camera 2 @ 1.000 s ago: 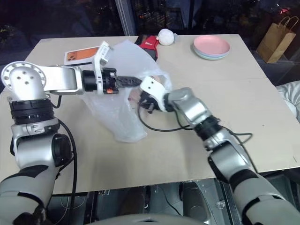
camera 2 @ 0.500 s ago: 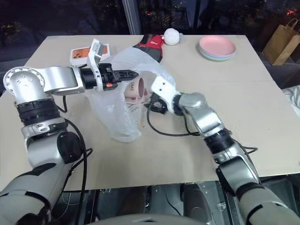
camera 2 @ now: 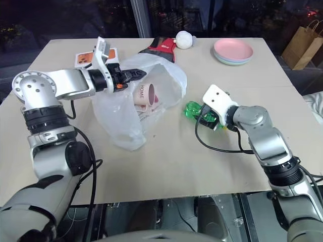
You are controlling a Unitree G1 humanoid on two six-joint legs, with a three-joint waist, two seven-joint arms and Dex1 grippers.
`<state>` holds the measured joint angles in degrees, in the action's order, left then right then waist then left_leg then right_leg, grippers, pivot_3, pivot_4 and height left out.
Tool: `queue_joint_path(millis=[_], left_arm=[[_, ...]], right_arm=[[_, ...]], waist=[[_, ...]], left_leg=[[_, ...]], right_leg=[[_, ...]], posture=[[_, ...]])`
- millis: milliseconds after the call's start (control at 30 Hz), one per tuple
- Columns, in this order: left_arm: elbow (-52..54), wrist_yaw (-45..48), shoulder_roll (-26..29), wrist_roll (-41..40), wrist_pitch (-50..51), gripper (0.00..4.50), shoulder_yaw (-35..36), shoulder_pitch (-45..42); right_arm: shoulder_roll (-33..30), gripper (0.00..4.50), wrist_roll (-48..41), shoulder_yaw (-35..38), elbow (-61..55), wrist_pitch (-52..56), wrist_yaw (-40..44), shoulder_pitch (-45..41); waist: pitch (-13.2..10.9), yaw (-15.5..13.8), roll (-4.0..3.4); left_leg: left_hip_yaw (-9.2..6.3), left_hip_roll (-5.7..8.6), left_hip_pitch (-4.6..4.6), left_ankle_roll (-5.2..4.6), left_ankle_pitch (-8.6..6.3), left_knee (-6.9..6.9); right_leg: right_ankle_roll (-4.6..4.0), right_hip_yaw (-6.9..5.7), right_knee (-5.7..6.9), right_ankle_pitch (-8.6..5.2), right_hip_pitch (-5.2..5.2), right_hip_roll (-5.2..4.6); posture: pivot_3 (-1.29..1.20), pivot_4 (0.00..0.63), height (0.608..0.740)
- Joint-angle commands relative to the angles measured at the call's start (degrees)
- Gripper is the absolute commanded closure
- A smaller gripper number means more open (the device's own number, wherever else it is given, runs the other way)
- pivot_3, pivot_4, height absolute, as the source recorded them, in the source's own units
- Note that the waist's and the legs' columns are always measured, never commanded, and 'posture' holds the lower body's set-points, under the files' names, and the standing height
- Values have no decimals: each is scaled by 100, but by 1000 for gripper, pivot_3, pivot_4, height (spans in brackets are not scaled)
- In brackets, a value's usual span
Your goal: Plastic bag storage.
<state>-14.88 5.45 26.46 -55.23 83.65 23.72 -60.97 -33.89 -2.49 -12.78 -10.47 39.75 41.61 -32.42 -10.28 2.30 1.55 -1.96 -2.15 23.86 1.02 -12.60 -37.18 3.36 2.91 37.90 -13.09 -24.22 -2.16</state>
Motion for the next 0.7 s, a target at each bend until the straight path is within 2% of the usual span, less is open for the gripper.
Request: queue_joint_path(millis=[33, 133, 167, 233, 267, 433, 567, 700], left_arm=[[559, 362, 199, 144, -234, 4500, -272, -100], [746, 571, 288, 206, -222, 4500, -392, -56], [743, 599, 290, 211, -194, 4500, -364, -62], [663, 581, 244, 199, -125, 4500, -225, -101], [608, 561, 223, 208, -108, 4500, -174, -124], [429, 485, 109, 252, -88, 4500, -21, -236], [410, 544, 73, 294, -73, 4500, -76, -300], [432, 816, 126, 167, 228, 4500, -112, -333]], right_arm=[[4, 43, -47, -153, 909, -300, 369, -53], [88, 43, 18, -157, 1519, -612, 375, -174], [102, 552, -22, -123, 1552, -651, 409, -176], [99, 1292, -123, -60, 1431, -701, 517, -113], [111, 1414, -216, 4, 1285, -698, 563, -60], [159, 1414, -927, 305, -22, -179, 817, 330], [391, 1414, -1524, 323, -1251, 705, 658, 474], [990, 1414, -1478, 8, -1171, 1238, 89, -83]], waist=[[0, 9, 0], [0, 17, -1], [0, 16, -1], [-1, 13, 0], [-1, 13, 0], [-2, 10, -1], [-9, 12, -4], [-9, 16, -3]], left_leg=[[2, 0, 0, 0, 0, 0], [5, 0, -3, 0, 0, 2], [4, -1, -3, 0, 0, 2], [3, -2, -4, 0, 0, 2], [2, -3, -3, 0, 0, 2], [0, -5, -1, 0, 0, 4], [0, -5, 3, 0, 0, 3], [-4, -5, 0, 0, 0, 0]], right_leg=[[0, 2, 0, 0, 0, 0], [0, 8, -3, 0, 0, 2], [0, 8, -4, 0, 0, 3], [0, 7, -3, 0, 0, 4], [0, 6, -3, 0, 0, 6], [0, 6, -5, -1, -1, 8], [0, 7, -5, -1, -2, 8], [1, 3, 1, -1, -2, 8]], posture=[[0, 150, 740], [0, 150, 740], [0, 150, 740], [0, 150, 740], [0, 150, 740], [0, 150, 740], [0, 150, 740], [0, 150, 740]])
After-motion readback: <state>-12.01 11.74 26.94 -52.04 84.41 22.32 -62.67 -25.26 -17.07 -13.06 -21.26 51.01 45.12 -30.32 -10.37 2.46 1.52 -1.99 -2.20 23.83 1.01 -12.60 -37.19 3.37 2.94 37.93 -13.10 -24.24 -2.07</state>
